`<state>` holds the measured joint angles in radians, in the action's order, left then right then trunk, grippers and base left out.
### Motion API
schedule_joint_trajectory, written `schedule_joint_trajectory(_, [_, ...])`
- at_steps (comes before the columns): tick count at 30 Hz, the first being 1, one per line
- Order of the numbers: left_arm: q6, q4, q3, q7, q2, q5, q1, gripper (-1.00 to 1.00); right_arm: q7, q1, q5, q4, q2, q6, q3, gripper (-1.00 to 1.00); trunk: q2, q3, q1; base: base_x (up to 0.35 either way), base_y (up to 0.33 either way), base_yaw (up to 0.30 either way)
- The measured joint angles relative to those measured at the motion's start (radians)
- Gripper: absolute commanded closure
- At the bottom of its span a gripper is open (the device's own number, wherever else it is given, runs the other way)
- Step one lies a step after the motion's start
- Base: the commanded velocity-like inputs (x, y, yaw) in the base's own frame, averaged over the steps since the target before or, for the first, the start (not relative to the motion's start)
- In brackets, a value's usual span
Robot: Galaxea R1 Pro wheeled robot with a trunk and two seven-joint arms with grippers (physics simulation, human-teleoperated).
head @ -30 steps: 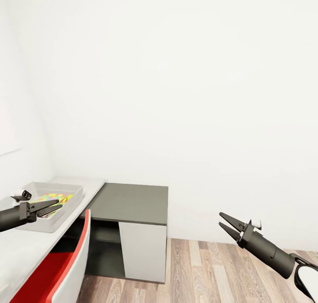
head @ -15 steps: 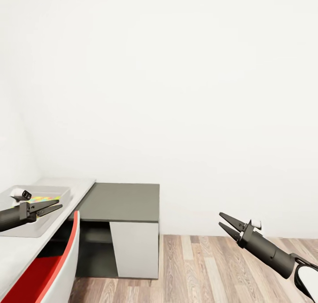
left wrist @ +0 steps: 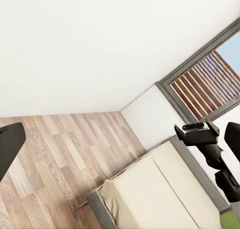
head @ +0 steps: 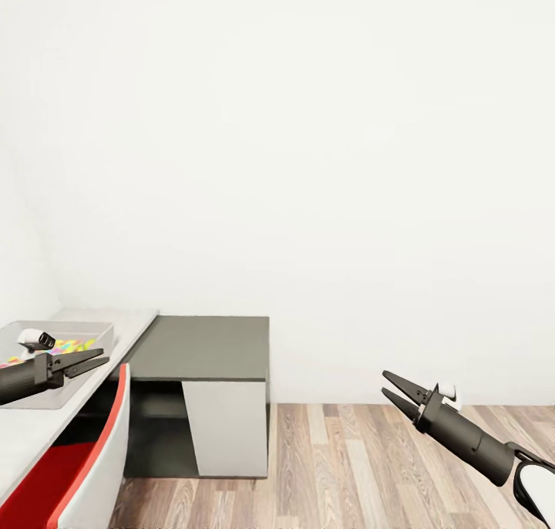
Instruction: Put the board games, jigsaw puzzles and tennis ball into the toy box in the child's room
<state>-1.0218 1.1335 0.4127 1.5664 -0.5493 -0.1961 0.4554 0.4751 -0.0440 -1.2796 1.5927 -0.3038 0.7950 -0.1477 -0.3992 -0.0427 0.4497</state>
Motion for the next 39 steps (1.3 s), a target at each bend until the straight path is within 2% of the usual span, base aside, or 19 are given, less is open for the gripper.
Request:
schedule_joint_trajectory(9, [0.0, 0.004, -0.001, 0.0, 0.006, 0.0, 0.0, -1.0, 0.0, 0.0, 0.0, 0.0, 0.0, 0.0, 0.0, -1.0, 0.0, 0.013, 0.0, -0.003, -0.193, -0.001])
schedule_joint_trajectory(20, [0.008, 0.009, -0.007, 0.0, 0.016, 0.0, 0.0, -1.0, -0.001, 0.0, 0.0, 0.0, 0.0, 0.0, 0.001, -1.0, 0.0, 0.016, 0.0, 0.0, -0.037, 0.0])
schedule_joint_trajectory(25, [0.023, 0.029, -0.01, 0.0, 0.056, 0.004, -0.001, -1.0, -0.001, 0.0, 0.0, 0.0, 0.0, 0.0, 0.001, -1.0, 0.0, 0.016, 0.0, 0.0, -0.003, 0.0])
schedule_joint_trajectory(26, [0.025, 0.036, -0.012, 0.0, 0.077, 0.006, -0.001, -1.0, -0.001, 0.0, 0.0, 0.0, 0.0, -0.001, 0.001, -1.0, 0.0, 0.016, 0.0, 0.0, -0.001, 0.0])
schedule_joint_trajectory(28, [0.027, 0.041, -0.017, 0.0, 0.096, 0.008, -0.001, -1.0, -0.001, 0.0, 0.0, 0.0, 0.0, -0.001, 0.001, -1.0, 0.0, 0.016, 0.0, 0.0, 0.0, 0.0])
schedule_joint_trajectory(29, [0.027, 0.043, -0.023, 0.0, 0.105, 0.009, -0.001, -1.0, -0.001, 0.0, 0.0, 0.0, 0.0, -0.001, 0.001, -1.0, 0.0, 0.016, 0.0, 0.0, 0.0, 0.0])
schedule_joint_trajectory(30, [0.028, 0.045, -0.042, 0.0, 0.123, 0.014, -0.001, -1.0, -0.001, 0.0, 0.0, 0.0, 0.0, -0.001, 0.002, -1.0, 0.0, 0.016, 0.0, 0.0, 0.0, 0.0])
schedule_joint_trajectory(32, [0.028, 0.047, -0.072, 0.0, 0.138, 0.024, 0.0, -1.0, -0.002, 0.0, 0.0, -0.001, 0.0, -0.001, 0.002, -1.0, 0.0, 0.016, 0.0, 0.0, 0.0, 0.0])
schedule_joint_trajectory(33, [0.029, 0.047, -0.103, 0.0, 0.148, 0.039, 0.0, -1.0, -0.003, 0.0, 0.0, -0.001, 0.0, -0.001, 0.002, -1.0, 0.0, 0.016, 0.0, 0.0, 0.0, 0.0])
schedule_joint_trajectory(34, [0.028, 0.047, -0.119, 0.0, 0.152, 0.048, 0.001, -1.0, -0.003, 0.0, 0.001, -0.001, 0.0, -0.001, 0.002, -1.0, 0.0, 0.016, 0.0, 0.0, 0.0, 0.0])
schedule_joint_trajectory(35, [0.028, 0.044, -0.145, -0.018, 0.158, 0.067, 0.002, -1.0, -0.004, 0.0, 0.001, -0.001, 0.0, -0.002, 0.002, -1.0, 0.0, 0.016, 0.0, 0.0, 0.0, 0.0])
schedule_joint_trajectory(38, [0.027, 0.037, -0.181, -0.09, 0.178, 0.101, 0.004, -1.0, -0.007, 0.0, 0.004, -0.002, 0.001, -0.004, 0.002, -1.0, 0.0, 0.016, 0.0, 0.0, 0.0, 0.0])
schedule_joint_trajectory(39, [0.027, 0.035, -0.19, -0.136, 0.196, 0.112, 0.006, -1.0, -0.008, 0.0, 0.014, -0.002, 0.001, -0.005, 0.002, -1.0, 0.0, 0.016, 0.0, 0.0, 0.0, 0.0])
